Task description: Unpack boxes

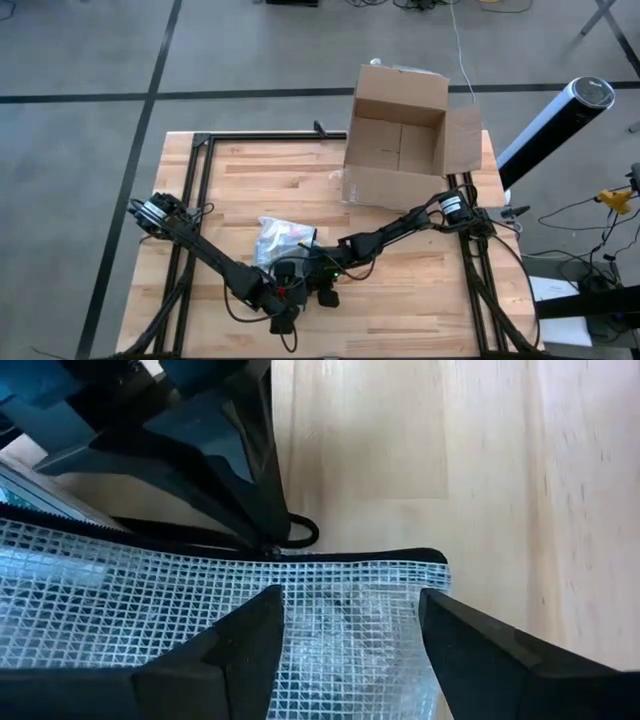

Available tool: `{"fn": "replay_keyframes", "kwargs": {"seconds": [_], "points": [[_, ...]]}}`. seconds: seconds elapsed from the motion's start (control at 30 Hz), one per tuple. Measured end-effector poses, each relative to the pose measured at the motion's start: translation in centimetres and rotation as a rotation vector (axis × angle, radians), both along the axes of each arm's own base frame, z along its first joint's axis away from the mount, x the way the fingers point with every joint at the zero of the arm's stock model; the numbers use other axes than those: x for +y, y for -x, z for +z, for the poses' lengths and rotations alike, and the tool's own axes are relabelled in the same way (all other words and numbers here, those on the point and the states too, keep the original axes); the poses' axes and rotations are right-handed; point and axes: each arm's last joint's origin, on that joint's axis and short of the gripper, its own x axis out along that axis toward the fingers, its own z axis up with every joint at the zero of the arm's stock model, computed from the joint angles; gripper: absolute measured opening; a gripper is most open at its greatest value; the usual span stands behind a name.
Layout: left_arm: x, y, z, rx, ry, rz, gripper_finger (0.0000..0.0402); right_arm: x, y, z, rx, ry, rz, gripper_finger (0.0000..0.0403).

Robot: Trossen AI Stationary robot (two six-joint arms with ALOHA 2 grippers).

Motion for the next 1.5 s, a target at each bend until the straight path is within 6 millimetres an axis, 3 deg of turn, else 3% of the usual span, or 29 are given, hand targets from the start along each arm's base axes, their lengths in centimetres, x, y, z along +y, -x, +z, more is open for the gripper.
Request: {"fn": "replay_keyframes", "kwargs": {"seconds": [0.4,0.67,0.97,1.37,1.5], "points": [[-1.2,0.7,0.2,0.052,0.115,0.004,0.0211,-0.6,0.2,0.4,0.056,-0.079,-0.005,0.0],[-1.8,0.3,1.2,-0.019,0.09,0.031,0.0198,-0.4,-0.3,3.1,0.014,-0.123,0.023,0.0],[-1.7,0.3,1.3,-0.051,0.04,0.054,0.0208,-0.2,-1.2,4.8,-0.019,-0.141,0.042,0.0],[-3.1,1.7,1.1,-0.027,0.05,0.048,0.0202,-1.2,-0.7,4.2,0.06,-0.08,0.016,0.0001],[-3.3,2.0,1.1,-0.024,0.063,0.063,0.019,-1.4,-0.7,4.1,0.057,-0.084,0.042,0.0032]]}}
